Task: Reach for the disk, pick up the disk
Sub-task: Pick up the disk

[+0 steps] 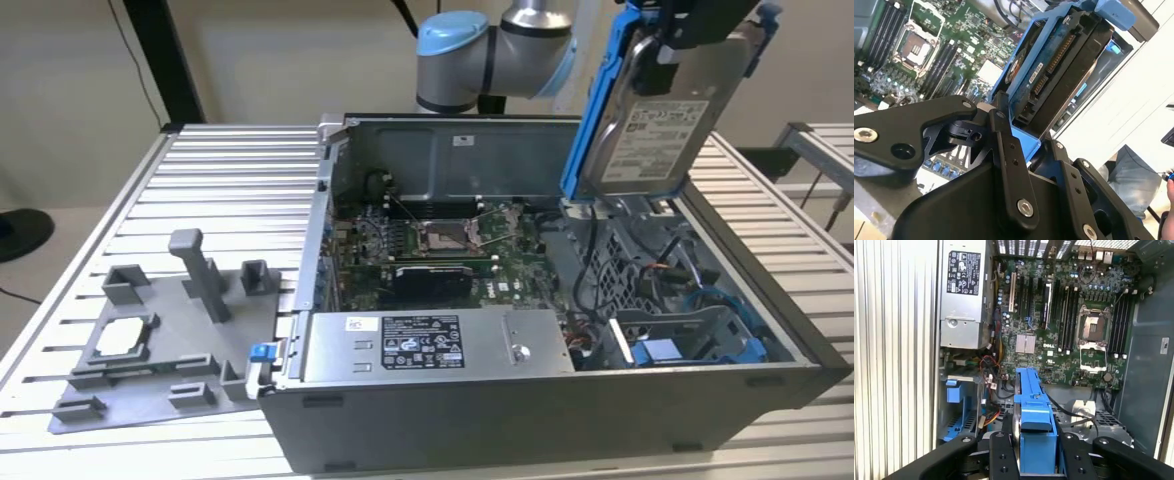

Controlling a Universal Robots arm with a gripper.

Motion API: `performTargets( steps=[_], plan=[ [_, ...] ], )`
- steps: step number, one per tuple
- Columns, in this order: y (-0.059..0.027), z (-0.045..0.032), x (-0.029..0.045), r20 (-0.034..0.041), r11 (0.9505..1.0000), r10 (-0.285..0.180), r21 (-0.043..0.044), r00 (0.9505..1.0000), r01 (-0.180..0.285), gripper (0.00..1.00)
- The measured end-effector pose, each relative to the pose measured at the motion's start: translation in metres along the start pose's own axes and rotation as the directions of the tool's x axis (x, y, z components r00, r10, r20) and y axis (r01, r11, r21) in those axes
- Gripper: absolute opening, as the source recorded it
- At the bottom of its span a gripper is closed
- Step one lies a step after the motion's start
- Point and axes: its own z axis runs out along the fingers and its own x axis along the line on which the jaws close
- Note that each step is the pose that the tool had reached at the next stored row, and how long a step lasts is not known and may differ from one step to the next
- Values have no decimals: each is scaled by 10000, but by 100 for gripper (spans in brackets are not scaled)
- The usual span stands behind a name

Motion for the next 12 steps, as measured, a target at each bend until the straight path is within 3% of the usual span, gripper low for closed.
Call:
performTargets(
  steps=[12],
  plan=[
    [-38, 0, 196, 5, 10000, 1, -80, 10000, -1, 0]
  ],
)
